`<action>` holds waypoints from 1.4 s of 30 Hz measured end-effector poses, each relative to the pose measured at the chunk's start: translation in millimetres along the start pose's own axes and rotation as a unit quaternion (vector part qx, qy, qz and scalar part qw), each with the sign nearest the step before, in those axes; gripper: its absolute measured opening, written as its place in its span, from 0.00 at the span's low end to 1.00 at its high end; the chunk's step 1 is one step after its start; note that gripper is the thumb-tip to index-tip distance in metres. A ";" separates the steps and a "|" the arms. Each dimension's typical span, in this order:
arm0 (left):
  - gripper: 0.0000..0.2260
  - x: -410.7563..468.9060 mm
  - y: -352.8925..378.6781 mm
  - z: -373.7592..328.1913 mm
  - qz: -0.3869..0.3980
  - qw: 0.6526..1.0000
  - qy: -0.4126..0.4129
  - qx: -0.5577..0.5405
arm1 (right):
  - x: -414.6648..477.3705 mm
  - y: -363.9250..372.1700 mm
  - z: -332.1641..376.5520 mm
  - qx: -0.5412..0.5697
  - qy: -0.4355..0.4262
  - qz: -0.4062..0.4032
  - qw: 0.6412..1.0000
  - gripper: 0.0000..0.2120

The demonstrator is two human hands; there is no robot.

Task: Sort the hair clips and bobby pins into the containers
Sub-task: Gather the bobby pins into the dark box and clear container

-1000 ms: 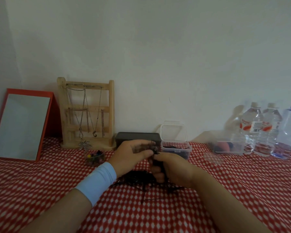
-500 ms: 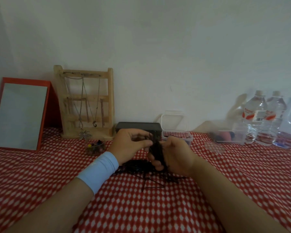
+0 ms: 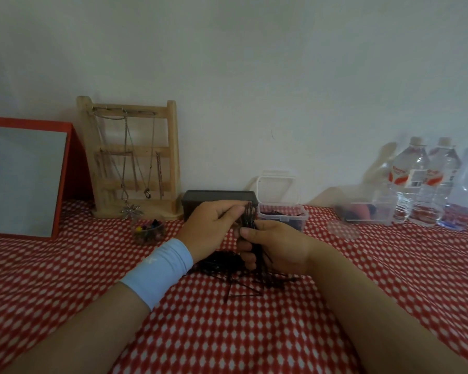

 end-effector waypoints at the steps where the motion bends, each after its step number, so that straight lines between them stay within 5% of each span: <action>1: 0.14 0.5 -0.7 -1.2 0.009 1.000 0.000 -0.001 | 0.0 -0.6 0.2 -0.004 -0.001 -0.007 1.000 0.08; 11: 0.16 -0.7 -1.3 0.0 0.100 0.993 0.005 0.063 | 0.3 0.1 1.9 -0.026 -0.033 -0.046 0.998 0.03; 15: 0.18 0.3 -0.8 3.0 0.106 0.994 -0.026 0.020 | -1.1 0.0 5.2 -0.021 -0.043 -0.034 0.998 0.06; 20: 0.21 -4.6 2.4 3.0 0.178 0.978 -0.035 0.099 | 0.3 0.3 2.3 -0.061 -0.053 -0.044 0.996 0.09; 24: 0.18 0.8 2.9 -7.7 0.125 0.991 -0.047 -0.003 | -0.3 3.2 5.3 -0.007 -0.052 -0.041 0.998 0.07; 30: 0.15 -2.2 -8.6 -4.4 0.141 0.988 -0.051 0.034 | 1.3 2.0 2.3 -0.049 -0.041 -0.059 0.996 0.08; 36: 0.14 1.8 3.8 6.6 0.048 0.967 -0.168 -0.184 | 4.8 -2.8 12.7 0.107 -0.128 -0.141 0.976 0.08; 42: 0.06 -2.1 22.2 -0.4 0.164 0.968 -0.180 -0.052 | 0.5 -4.0 24.4 0.229 -0.214 -0.194 0.930 0.04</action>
Point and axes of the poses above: each hand's wrist, its own x-axis towards the middle knuckle, its own y-axis out of the palm, z = x × y, the point moved 1 cm from there along x, towards the middle knuckle, and after that the axes turned 4 degrees about -x, right-handed, at the moved point
